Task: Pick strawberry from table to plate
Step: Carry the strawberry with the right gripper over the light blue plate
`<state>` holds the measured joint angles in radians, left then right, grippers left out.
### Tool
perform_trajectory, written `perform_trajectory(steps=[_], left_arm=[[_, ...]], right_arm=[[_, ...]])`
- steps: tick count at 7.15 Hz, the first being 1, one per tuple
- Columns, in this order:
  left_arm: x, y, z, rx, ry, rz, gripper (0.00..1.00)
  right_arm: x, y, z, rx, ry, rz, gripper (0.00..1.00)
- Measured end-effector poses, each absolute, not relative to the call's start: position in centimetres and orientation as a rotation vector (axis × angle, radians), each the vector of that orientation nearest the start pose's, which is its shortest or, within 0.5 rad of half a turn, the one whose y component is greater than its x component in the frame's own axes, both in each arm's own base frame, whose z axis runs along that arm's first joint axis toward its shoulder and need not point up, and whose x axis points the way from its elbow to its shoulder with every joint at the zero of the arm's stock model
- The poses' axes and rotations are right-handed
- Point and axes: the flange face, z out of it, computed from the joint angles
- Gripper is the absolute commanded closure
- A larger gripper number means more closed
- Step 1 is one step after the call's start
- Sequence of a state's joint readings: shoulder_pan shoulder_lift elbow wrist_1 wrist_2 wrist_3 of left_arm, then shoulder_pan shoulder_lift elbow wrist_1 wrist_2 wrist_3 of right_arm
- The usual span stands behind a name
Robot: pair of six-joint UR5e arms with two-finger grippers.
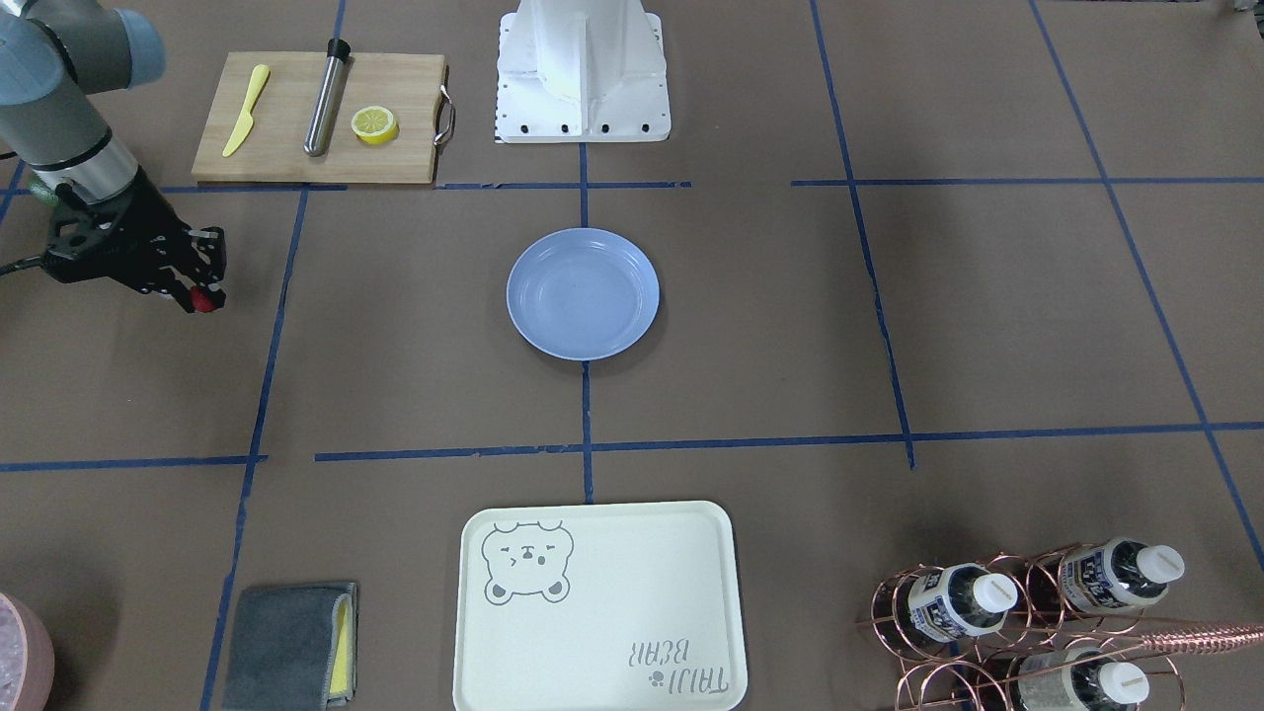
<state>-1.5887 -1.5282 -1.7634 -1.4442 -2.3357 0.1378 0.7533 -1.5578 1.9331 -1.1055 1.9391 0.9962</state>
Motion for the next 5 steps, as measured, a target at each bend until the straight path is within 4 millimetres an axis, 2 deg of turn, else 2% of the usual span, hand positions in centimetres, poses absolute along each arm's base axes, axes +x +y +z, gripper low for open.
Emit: perform_trajectory(steps=[1, 3, 4, 5], left_arm=[[-7.2, -46.4, 59.7, 0.083, 0.763, 0.124, 0.0], [-6.9, -46.4, 59.4, 0.093, 0.791, 0.128, 0.0], [-6.9, -46.5, 59.2, 0.097, 0.802, 0.13, 0.0], [-6.8, -46.6, 59.1, 0.099, 0.807, 0.131, 0.0]], right_arm=[[-33.3, -43.5, 37.5, 0.207, -0.877, 0.054, 1.0], [-41.2, -44.2, 26.2, 0.139, -0.87, 0.116, 1.0], [-45.5, -44.3, 22.3, 0.126, -0.857, 0.15, 1.0], [-50.1, -44.4, 19.6, 0.118, -0.837, 0.18, 1.0]])
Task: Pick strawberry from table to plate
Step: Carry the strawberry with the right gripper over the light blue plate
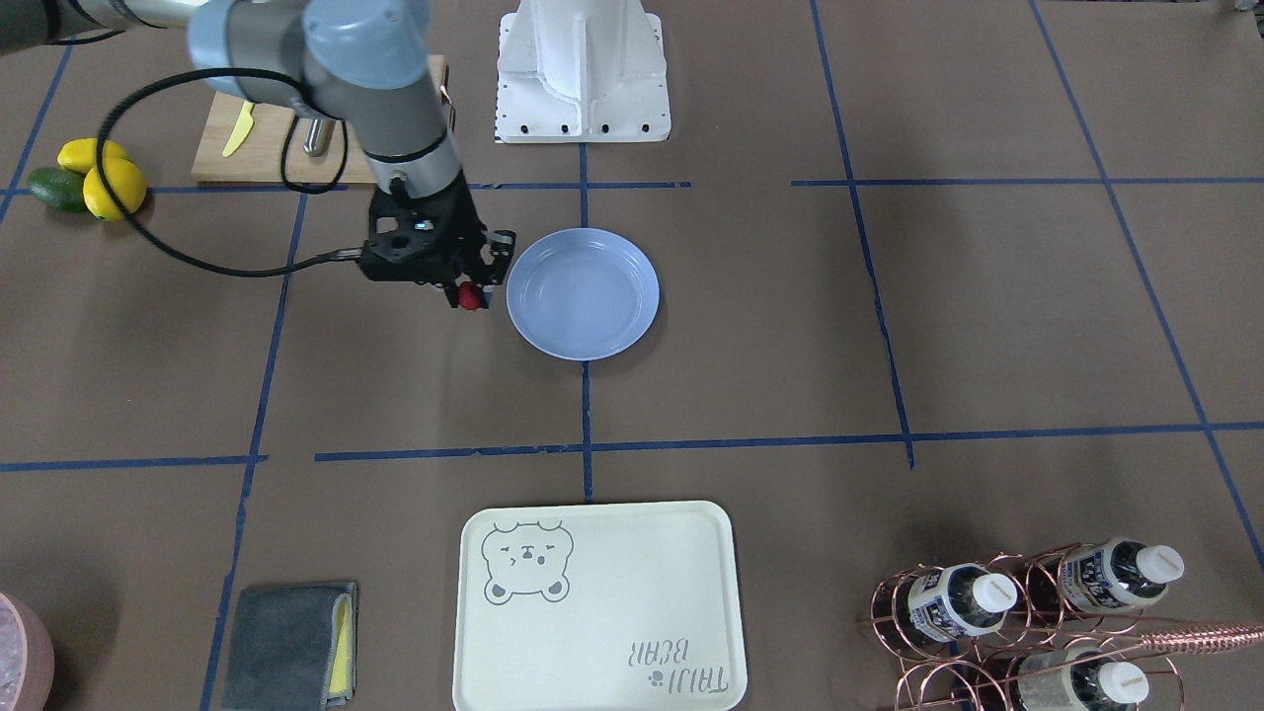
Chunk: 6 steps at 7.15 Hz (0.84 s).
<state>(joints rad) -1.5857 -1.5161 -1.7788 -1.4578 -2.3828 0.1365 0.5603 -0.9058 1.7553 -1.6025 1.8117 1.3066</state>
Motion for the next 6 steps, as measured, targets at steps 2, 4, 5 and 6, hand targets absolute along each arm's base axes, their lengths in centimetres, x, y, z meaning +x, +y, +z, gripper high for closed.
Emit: perform_trajectory(steps=[2, 4, 5, 6], left_arm=[[-6.7, -46.7, 59.2, 0.098, 0.811, 0.132, 0.0], [-6.7, -46.8, 59.4, 0.101, 0.811, 0.134, 0.0], [-6.6, -46.8, 59.6, 0.1, 0.815, 0.135, 0.0], [-6.5, -46.8, 59.7, 0.099, 0.821, 0.135, 0.0]], right_arm=[[-57.9, -42.8, 18.2, 0.118, -0.778, 0.207, 1.0], [-62.5, -41.6, 20.1, 0.139, -0.771, 0.214, 1.0], [-63.7, -41.1, 20.6, 0.137, -0.776, 0.218, 1.0], [-64.1, -40.9, 20.5, 0.132, -0.775, 0.226, 1.0]])
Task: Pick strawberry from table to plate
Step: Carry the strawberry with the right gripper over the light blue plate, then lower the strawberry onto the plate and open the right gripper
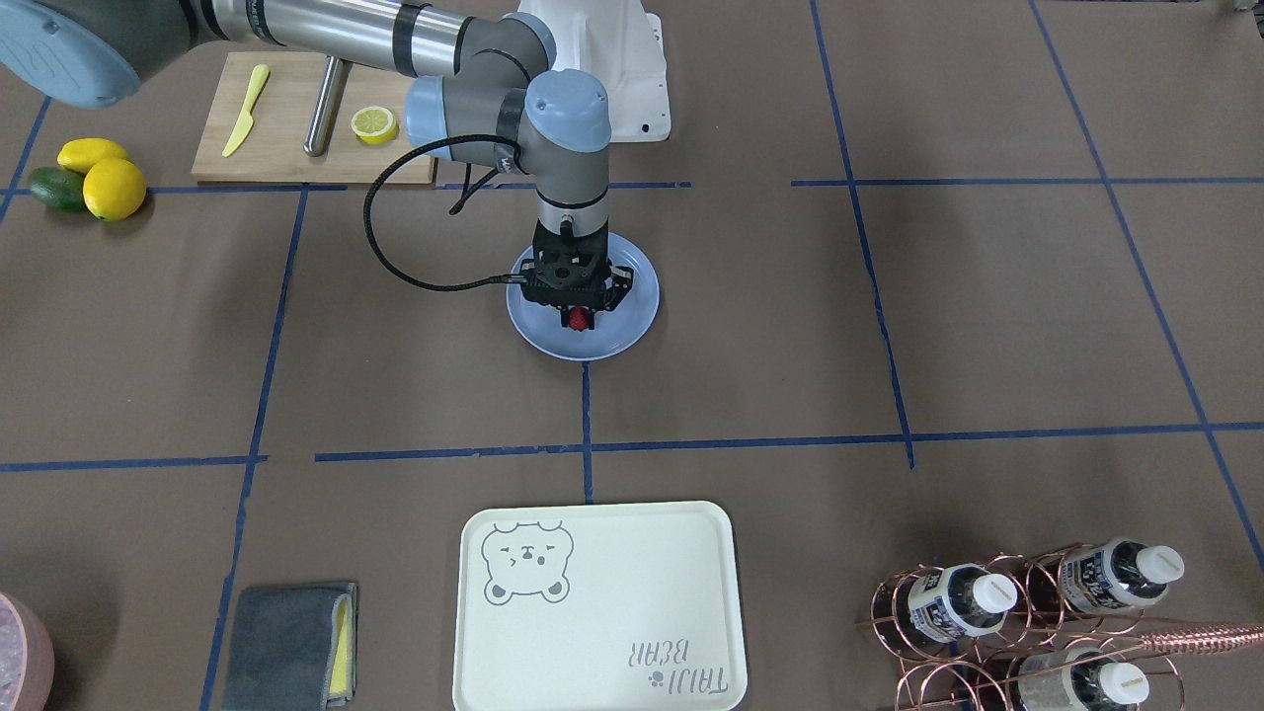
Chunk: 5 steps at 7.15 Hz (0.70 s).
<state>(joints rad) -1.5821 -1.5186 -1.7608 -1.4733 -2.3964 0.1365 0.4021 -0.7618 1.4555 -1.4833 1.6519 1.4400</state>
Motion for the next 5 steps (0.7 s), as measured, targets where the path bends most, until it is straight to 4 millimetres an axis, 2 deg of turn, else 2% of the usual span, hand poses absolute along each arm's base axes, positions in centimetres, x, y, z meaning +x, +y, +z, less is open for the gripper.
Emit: perform_trajectory(steps=[3, 5], left_arm=[[-6.5, -46.8, 60.1, 0.096, 0.827, 0.134, 0.0], [-6.4, -47.0, 61.0, 0.11, 0.831, 0.14, 0.0]], right_arm=[[-64.2, -40.2, 20.1, 0.116, -0.751, 0.228, 1.0], [-63.6, -39.1, 19.0, 0.11, -0.749, 0.218, 1.0]])
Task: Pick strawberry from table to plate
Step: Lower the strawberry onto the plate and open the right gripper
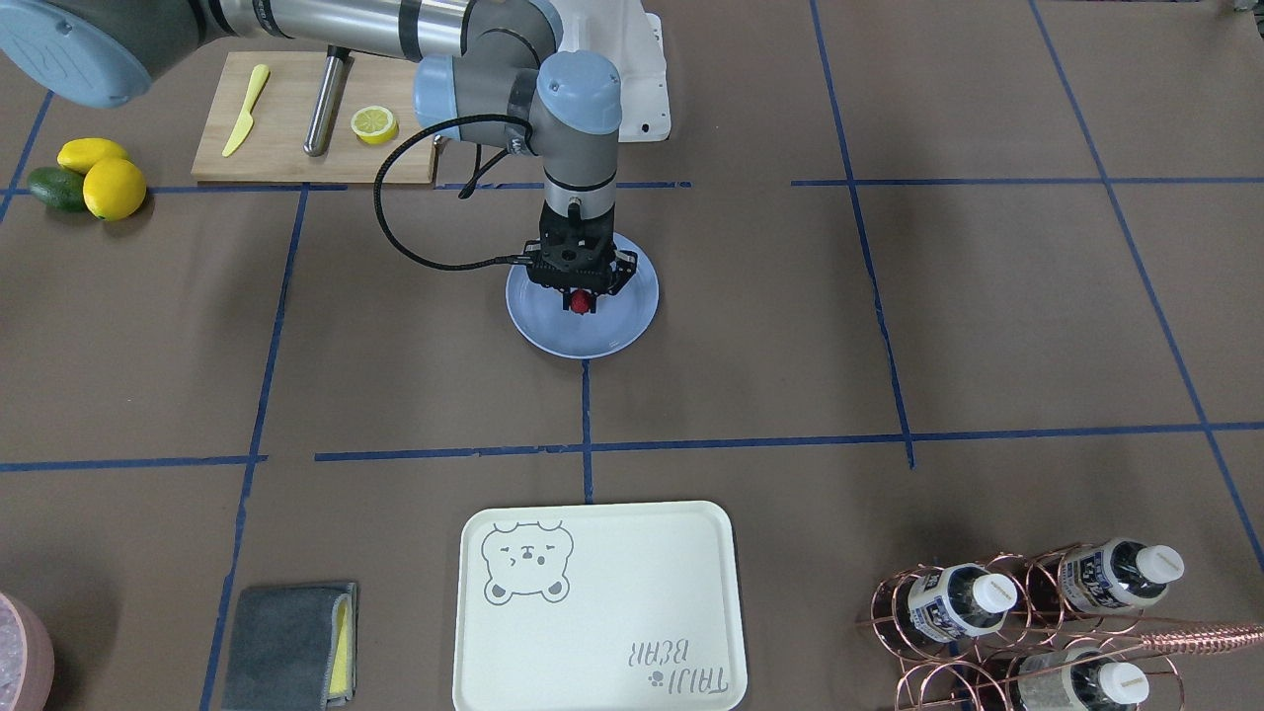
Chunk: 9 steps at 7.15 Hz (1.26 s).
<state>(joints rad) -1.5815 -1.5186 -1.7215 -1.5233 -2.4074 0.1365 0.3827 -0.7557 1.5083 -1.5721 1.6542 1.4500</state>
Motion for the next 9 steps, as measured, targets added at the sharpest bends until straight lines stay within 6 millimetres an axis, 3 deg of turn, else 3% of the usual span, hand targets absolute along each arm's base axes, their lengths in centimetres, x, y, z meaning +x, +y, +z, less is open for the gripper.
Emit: perform_trajectory(steps=[4, 6, 9], left_arm=[[-6.3, -47.1, 61.3, 0.118, 0.847, 0.143, 0.0], [-6.3, -47.1, 61.5, 0.115, 0.847, 0.142, 0.0], [-6.3, -47.1, 61.6, 0.114, 0.847, 0.141, 0.0]], right_arm=[[-64.4, -37.3, 19.6, 0.101, -0.738, 0.196, 1.0], [-64.6, -37.0, 19.8, 0.1, -0.738, 0.19, 0.01], [-64.3, -37.1, 19.5, 0.105, -0.745, 0.189, 0.0]])
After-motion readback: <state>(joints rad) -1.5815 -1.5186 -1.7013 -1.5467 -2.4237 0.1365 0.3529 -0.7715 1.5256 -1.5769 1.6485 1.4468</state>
